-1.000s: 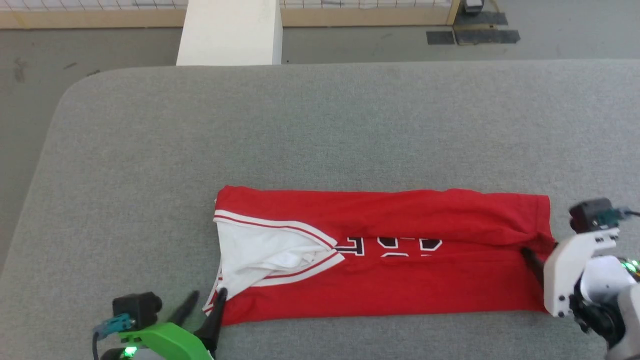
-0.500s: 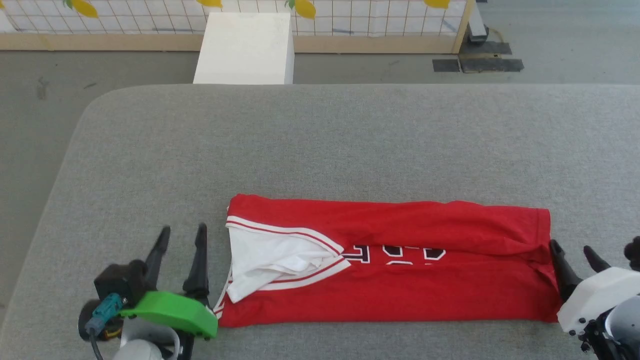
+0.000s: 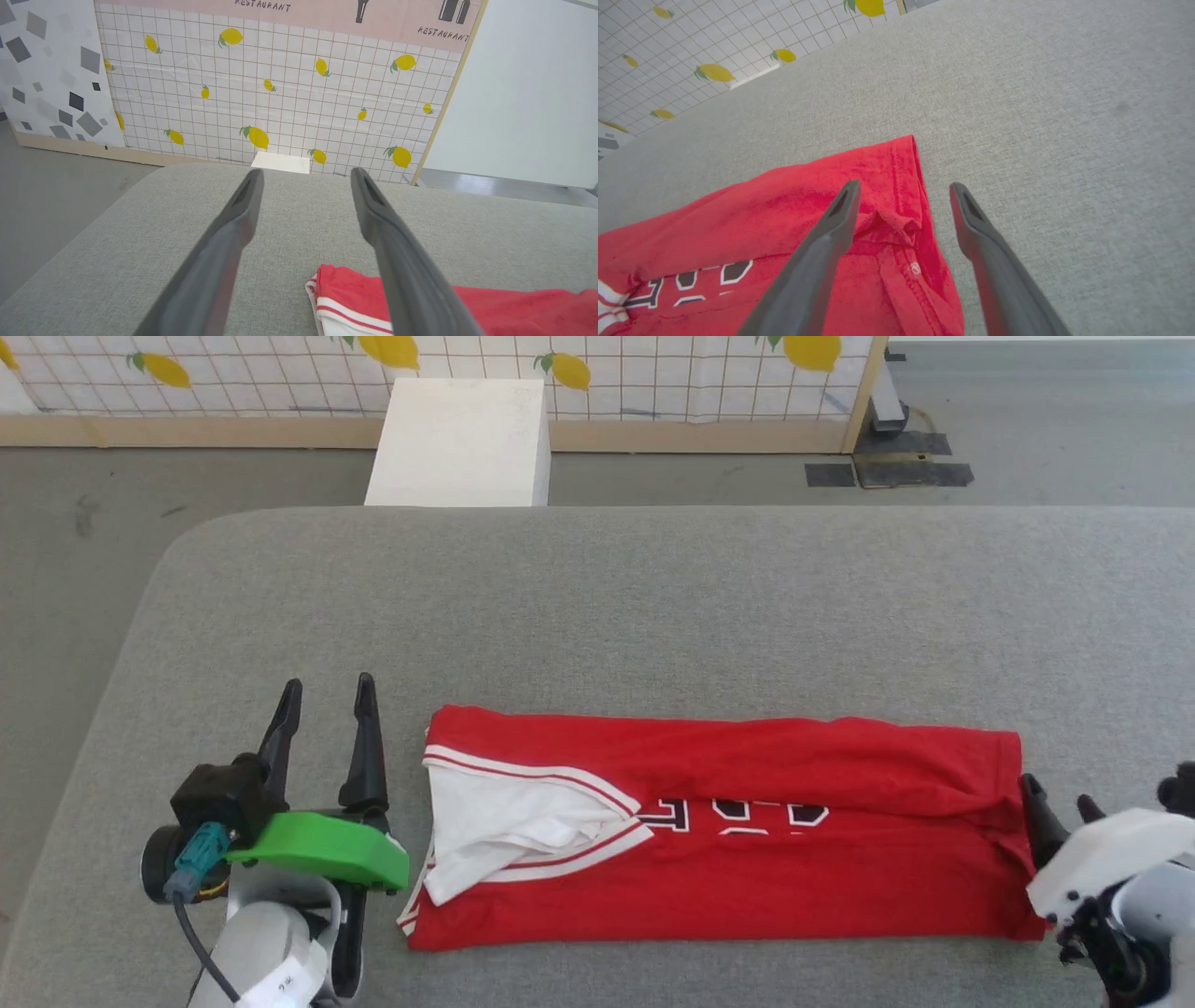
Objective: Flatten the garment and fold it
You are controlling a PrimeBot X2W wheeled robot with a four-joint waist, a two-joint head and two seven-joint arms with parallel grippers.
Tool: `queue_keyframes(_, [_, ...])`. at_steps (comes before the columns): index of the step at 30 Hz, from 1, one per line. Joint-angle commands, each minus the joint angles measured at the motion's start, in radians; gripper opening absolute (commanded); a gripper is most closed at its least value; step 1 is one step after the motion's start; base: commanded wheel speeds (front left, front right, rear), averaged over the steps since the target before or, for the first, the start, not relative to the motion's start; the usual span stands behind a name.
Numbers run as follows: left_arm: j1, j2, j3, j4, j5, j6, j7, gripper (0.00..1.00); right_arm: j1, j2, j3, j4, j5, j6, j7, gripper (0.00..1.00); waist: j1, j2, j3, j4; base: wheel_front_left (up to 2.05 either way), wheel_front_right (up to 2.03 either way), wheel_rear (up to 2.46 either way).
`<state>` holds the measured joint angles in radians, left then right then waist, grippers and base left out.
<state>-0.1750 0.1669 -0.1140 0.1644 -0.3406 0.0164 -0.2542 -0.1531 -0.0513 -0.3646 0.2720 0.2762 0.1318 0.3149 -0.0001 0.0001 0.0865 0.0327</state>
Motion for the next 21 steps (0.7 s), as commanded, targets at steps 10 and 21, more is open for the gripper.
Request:
queue_keyframes(10, [-0.037, -0.054, 0.045, 0.091, 0.050, -0.073, -0.008, 1.00, -0.161, 0.001, -0.048, 0.321, -0.100, -0.001, 0.081, 1.00, 0.0001, -0.0001, -0.012, -0.009, 0.00, 0.00, 0.00])
queue_keyframes(21, [-0.032, -0.078, 0.080, 0.131, 0.081, -0.104, -0.008, 1.00, -0.205, 0.001, 0.021, 0.438, -0.143, -0.001, 0.207, 0.00, 0.0001, -0.0001, -0.016, -0.009, 0.00, 0.00, 0.00])
